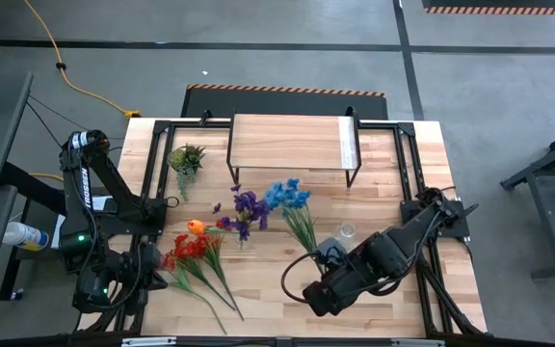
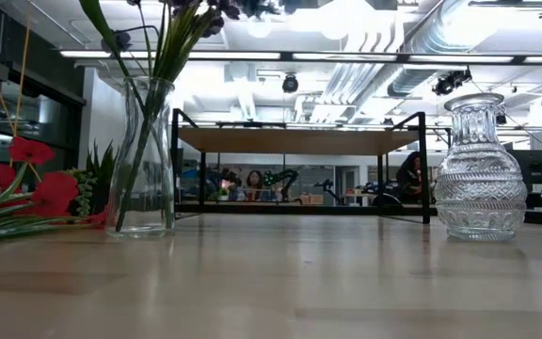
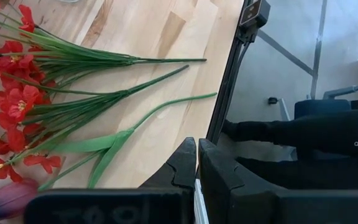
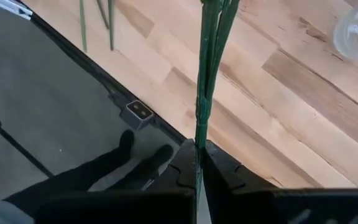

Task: Pick and place flowers into a vace then onto a shelf
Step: Put the blue flower into the left transparent flower vase

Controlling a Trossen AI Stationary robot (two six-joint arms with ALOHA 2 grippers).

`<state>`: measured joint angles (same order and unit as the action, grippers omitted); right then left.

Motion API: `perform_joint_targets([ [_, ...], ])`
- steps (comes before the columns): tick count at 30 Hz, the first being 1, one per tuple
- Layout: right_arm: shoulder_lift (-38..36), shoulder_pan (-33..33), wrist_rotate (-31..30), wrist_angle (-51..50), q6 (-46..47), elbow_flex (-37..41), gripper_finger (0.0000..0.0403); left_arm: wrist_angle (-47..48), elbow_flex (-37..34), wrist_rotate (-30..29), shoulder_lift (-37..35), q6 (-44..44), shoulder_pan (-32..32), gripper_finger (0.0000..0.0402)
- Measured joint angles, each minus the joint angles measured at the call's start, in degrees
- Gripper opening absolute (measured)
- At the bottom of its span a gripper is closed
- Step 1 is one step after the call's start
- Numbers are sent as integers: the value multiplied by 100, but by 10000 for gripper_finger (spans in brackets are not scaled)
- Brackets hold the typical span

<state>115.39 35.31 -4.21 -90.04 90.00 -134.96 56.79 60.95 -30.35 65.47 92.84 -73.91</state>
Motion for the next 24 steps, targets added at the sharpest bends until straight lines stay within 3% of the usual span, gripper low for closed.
perform_joint_targets([
  [12,0,-46,-704,2,-164,0,0,-41,0,0,-1,2,0,56],
  [24,-207,135,347,3,188,2,0,-94,0,-2,-1,2,0,56],
])
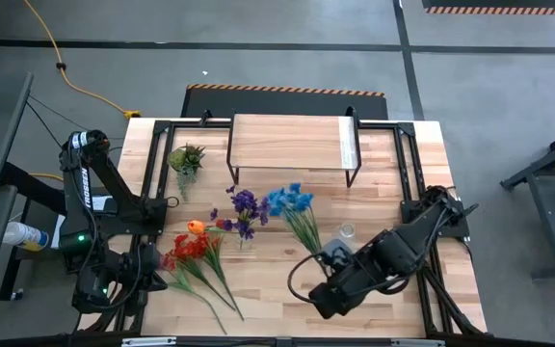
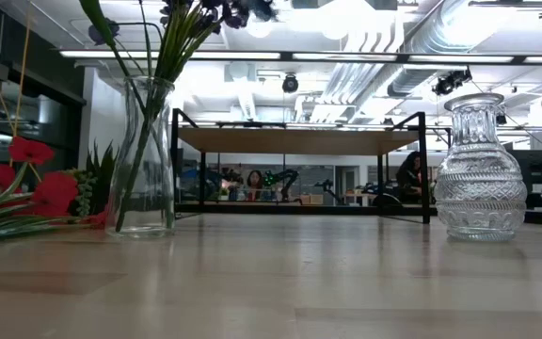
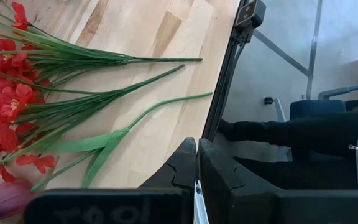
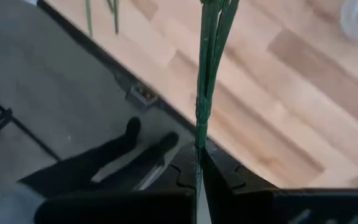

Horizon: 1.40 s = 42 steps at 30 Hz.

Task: Pick and place flowers into a vace then onto a shelf
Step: Put the blue flower into the left transparent flower vase

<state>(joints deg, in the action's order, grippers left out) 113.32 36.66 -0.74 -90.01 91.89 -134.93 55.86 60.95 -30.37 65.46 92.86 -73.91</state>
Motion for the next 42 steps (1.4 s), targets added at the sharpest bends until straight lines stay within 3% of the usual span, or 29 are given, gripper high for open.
perform_joint_targets([
  [12,-225,596,62,-1,566,0,0,2,0,-4,1,-2,0,56],
  [18,-232,792,-609,291,396,0,0,2,0,-31,-1,0,0,56],
  [25,-232,775,-2141,1682,-1103,0,0,-27,-2,-74,0,66,1,56],
  [33,-232,580,-3442,3157,-3776,0,0,-308,-2,-146,0,66,0,56],
  [42,-232,244,-4883,3348,-6004,0,0,-721,-2,-220,-1,59,1,56],
])
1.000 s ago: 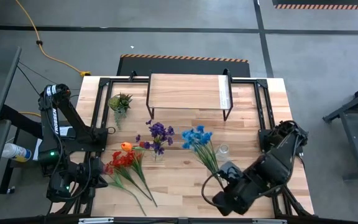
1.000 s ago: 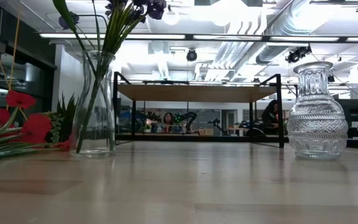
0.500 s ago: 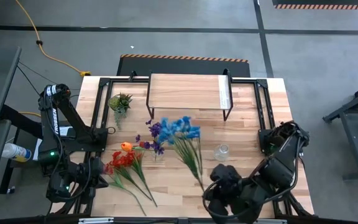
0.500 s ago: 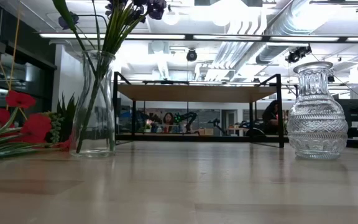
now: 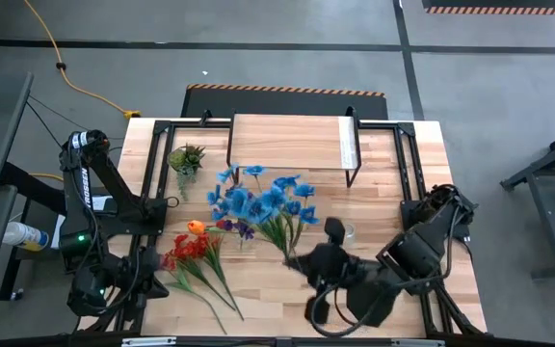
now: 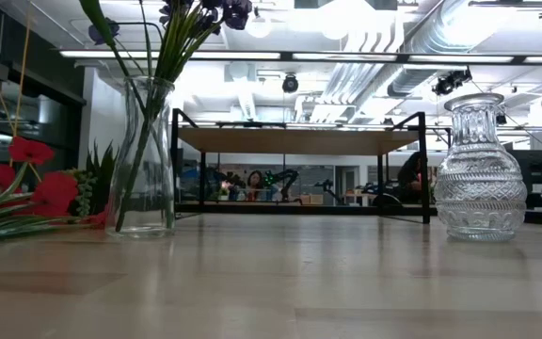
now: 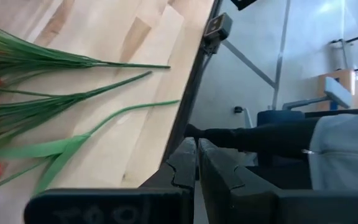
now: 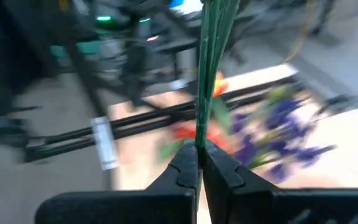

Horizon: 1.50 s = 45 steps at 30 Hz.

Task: Pick and place flowers into a vace then onto a shelf
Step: Put the blue flower into the left transparent flower vase

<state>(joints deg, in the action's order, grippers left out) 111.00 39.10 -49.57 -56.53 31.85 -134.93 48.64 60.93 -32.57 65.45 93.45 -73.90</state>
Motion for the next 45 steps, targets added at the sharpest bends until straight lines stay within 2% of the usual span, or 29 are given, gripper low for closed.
perform_joint_targets([
  [5,0,-273,-695,-750,-27,0,0,-247,0,-89,0,-17,0,56],
  [12,0,-640,-894,-2265,1041,0,0,-354,0,-150,0,-15,1,56],
  [19,-38,-759,-1167,-3355,1845,10,0,-356,0,-270,1,-40,1,56],
  [35,-893,-698,-1530,-3346,1765,105,0,-358,0,-305,2,-59,1,56],
  [40,-1390,-578,-1509,-3345,2079,639,0,-356,0,-305,1,-123,1,56],
  [45,-1999,-439,-1431,-2975,2443,1753,0,-354,0,-309,0,-186,1,56],
])
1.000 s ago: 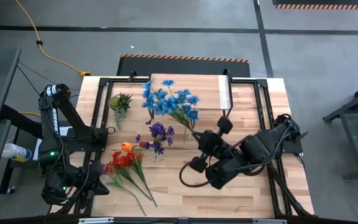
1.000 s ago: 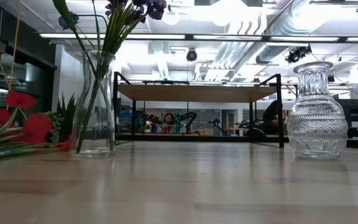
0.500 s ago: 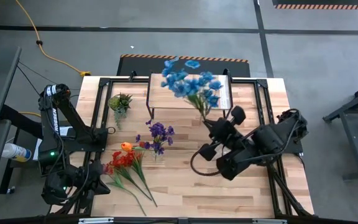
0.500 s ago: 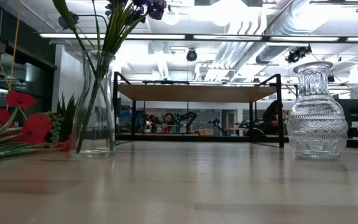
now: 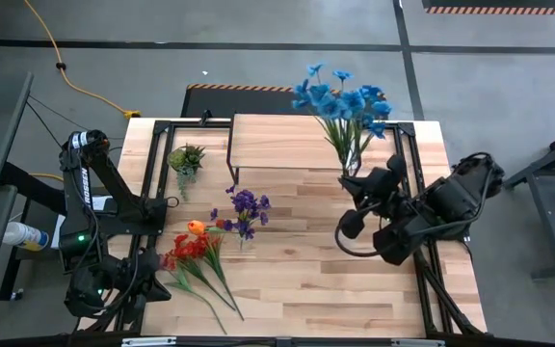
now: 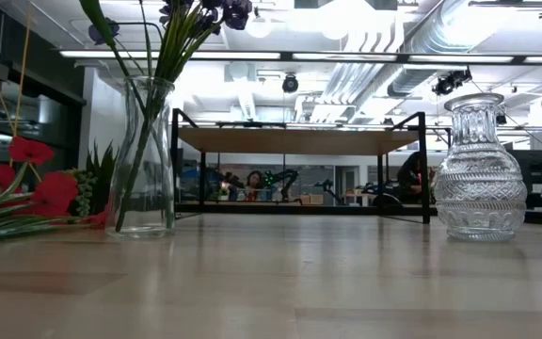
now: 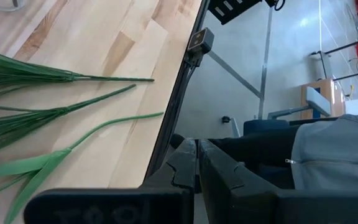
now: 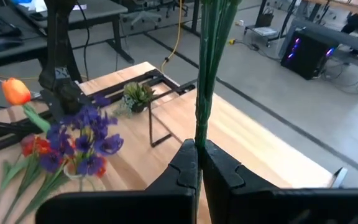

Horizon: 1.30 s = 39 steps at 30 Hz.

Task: Pick and place flowers into a vace then onto a shelf
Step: Put the blue flower into the left transparent flower vase

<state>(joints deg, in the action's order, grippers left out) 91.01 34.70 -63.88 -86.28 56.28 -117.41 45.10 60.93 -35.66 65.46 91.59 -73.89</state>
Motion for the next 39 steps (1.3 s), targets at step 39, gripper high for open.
perform_joint_targets([
  [39,-3362,-714,1248,8644,-2021,7084,0,-214,0,-553,0,341,0,56],
])
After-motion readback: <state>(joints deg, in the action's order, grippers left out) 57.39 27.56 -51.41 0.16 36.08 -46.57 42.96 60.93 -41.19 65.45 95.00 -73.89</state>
